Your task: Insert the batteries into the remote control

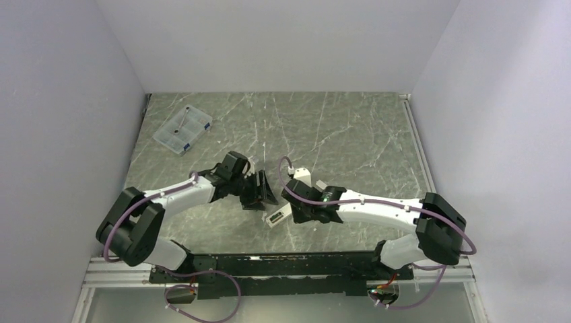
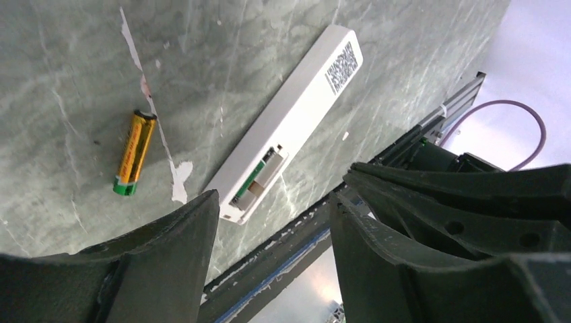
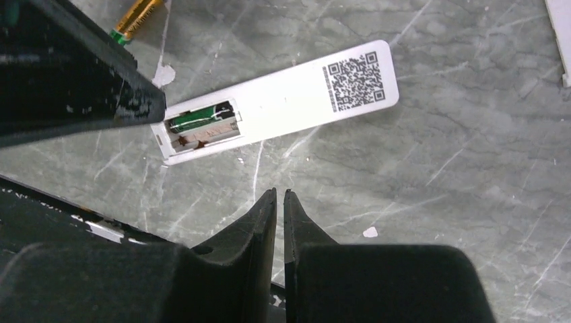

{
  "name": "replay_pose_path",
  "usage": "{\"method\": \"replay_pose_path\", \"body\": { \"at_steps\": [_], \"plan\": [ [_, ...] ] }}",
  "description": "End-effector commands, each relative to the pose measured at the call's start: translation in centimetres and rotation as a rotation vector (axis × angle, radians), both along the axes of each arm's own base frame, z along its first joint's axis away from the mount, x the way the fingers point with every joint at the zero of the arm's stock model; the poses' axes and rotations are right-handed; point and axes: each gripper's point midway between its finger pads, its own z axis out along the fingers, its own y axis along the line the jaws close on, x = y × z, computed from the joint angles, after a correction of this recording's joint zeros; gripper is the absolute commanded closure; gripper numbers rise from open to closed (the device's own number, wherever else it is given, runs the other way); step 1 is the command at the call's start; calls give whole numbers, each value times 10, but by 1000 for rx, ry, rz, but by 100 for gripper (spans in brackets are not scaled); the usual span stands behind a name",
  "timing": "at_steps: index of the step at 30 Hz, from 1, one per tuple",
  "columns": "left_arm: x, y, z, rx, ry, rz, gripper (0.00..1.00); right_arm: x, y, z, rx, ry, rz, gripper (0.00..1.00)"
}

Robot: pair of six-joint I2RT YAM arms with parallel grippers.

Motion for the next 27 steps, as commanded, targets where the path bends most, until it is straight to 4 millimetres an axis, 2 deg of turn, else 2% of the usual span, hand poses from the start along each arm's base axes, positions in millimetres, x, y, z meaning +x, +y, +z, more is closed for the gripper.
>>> {"method": "replay_pose_path", "body": {
  "at_steps": [1, 6, 12, 19, 27],
  "plan": [
    [14, -4, -4, 35, -47, -25, 35, 3, -4, 3, 43, -21, -31, 88],
    [20, -11, -16, 37, -28, -46, 41, 3, -4, -4, 71, 8, -35, 89],
    [17, -18, -24, 37, -13, -69, 48, 9, -6, -8, 115, 33, -50, 92],
    [4, -24, -28, 75, -10, -100, 52, 15, -3, -17, 166, 75, -62, 96],
    [-18, -32, -30, 98, -8, -112, 56, 26, -4, -24, 148, 70, -90, 100]
  ]
}}
